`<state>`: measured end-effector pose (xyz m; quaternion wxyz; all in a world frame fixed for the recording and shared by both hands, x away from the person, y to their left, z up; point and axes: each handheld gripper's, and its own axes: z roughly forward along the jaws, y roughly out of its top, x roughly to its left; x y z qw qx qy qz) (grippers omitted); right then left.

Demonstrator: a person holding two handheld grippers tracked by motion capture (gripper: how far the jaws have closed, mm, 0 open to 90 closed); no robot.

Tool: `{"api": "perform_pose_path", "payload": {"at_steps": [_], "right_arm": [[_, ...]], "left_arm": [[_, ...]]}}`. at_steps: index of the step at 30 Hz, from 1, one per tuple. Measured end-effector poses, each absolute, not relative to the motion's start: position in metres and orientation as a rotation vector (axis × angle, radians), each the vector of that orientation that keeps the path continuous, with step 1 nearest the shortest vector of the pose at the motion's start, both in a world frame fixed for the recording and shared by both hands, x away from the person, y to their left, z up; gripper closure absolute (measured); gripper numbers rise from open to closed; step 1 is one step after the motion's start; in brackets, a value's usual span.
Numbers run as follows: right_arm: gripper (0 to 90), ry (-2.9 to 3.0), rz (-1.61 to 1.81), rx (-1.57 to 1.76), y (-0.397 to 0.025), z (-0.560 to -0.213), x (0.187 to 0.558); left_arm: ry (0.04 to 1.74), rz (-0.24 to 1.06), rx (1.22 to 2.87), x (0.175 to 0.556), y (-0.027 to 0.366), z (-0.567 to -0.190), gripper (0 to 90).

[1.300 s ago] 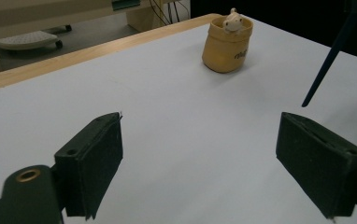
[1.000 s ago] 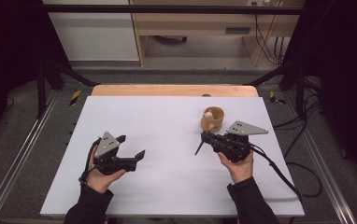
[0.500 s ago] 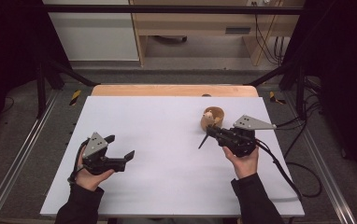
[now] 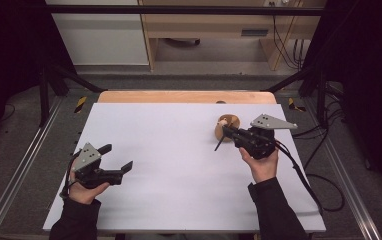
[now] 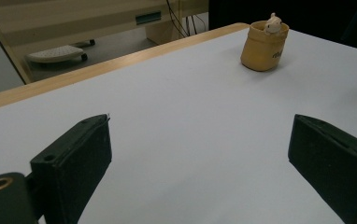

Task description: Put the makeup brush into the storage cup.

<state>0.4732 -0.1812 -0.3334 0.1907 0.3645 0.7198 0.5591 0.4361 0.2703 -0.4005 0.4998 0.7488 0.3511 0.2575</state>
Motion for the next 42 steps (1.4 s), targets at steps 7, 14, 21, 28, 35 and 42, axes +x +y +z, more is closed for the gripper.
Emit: {"api": "perform_pose_path", "payload": {"at_steps": [7,14,21,28,35,42], "right_arm": [[83.6,2.006,1.542,1.027,-0.181,-0.329,0.481],[83.6,1.987,1.527,1.046,-0.182,-0.324,0.489],[83.5,1.966,1.517,1.063,-0.184,-0.32,0.497],[83.6,1.955,1.484,1.08,-0.185,-0.317,0.506],[83.6,1.93,1.444,1.116,-0.185,-0.318,0.519],[83.6,1.902,1.428,1.151,-0.189,-0.316,0.529]], "left_arm": [[0.86,0.626,1.823,0.436,0.279,-0.405,5.7],[0.86,0.62,1.819,0.435,0.287,-0.406,5.7],[0.874,0.624,1.813,0.433,0.294,-0.407,5.7],[0.891,0.629,1.82,0.434,0.298,-0.41,5.7],[0.891,0.632,1.82,0.432,0.301,-0.41,5.7],[0.892,0.635,1.821,0.432,0.303,-0.411,5.6]]}}
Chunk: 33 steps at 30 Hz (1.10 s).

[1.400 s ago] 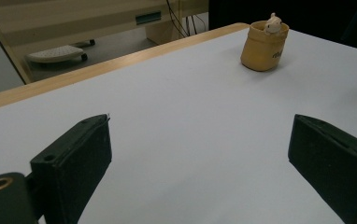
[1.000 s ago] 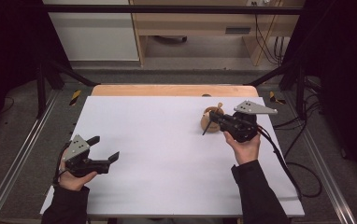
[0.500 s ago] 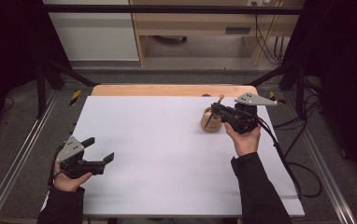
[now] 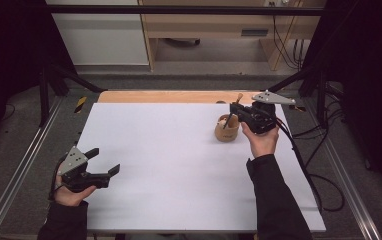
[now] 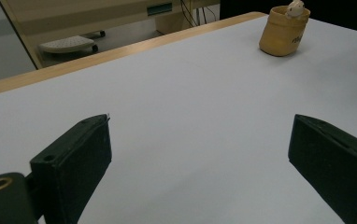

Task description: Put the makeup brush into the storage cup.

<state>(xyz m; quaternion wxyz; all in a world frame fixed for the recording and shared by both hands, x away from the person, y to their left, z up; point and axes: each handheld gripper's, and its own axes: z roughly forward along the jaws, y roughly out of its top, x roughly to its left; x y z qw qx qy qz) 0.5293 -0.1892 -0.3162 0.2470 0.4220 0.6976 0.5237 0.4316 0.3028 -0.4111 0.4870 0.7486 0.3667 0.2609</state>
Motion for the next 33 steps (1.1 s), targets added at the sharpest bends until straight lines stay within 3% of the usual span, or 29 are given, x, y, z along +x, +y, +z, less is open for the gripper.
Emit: {"api": "perform_pose_path", "payload": {"at_steps": [33], "right_arm": [[83.6,1.844,1.288,1.201,-0.199,-0.324,0.562]], "left_arm": [[0.906,0.629,1.813,0.432,0.308,-0.413,5.6]]}}
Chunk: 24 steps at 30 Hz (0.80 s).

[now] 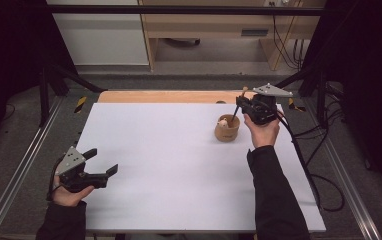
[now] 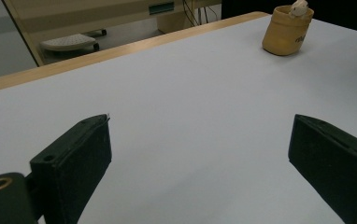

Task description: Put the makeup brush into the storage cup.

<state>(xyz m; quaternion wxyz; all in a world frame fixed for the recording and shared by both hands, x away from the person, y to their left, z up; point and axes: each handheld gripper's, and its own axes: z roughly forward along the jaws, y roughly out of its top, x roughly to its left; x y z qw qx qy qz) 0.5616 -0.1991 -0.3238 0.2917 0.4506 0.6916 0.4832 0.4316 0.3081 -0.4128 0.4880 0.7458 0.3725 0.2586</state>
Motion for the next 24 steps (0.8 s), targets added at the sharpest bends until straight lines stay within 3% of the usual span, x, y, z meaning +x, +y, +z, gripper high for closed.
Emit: {"api": "perform_pose_path", "payload": {"at_steps": [24], "right_arm": [[83.6,1.862,1.21,1.305,-0.204,-0.364,0.588]], "left_arm": [[0.904,0.624,1.818,0.432,0.306,-0.414,5.6]]}}
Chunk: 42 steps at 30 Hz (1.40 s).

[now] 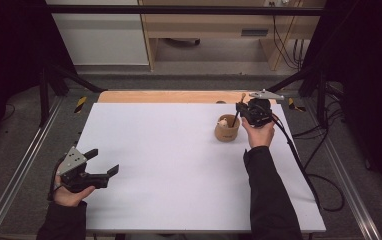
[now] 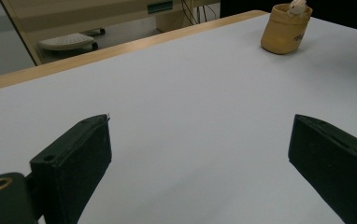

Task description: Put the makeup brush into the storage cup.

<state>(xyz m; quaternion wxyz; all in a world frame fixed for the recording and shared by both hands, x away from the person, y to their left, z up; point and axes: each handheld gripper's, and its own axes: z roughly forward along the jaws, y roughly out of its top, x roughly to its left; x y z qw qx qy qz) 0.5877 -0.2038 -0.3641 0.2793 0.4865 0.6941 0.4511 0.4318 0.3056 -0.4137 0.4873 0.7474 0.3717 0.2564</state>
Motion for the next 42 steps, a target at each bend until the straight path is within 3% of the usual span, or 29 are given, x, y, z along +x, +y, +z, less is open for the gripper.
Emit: {"api": "perform_pose_path", "payload": {"at_steps": [19,42], "right_arm": [[83.4,1.916,1.152,1.368,-0.201,-0.391,0.597],[79.7,1.939,1.146,1.387,-0.204,-0.398,0.593]], "left_arm": [[0.898,0.615,1.829,0.432,0.302,-0.415,5.6],[0.896,0.609,1.835,0.432,0.3,-0.416,5.6]]}}
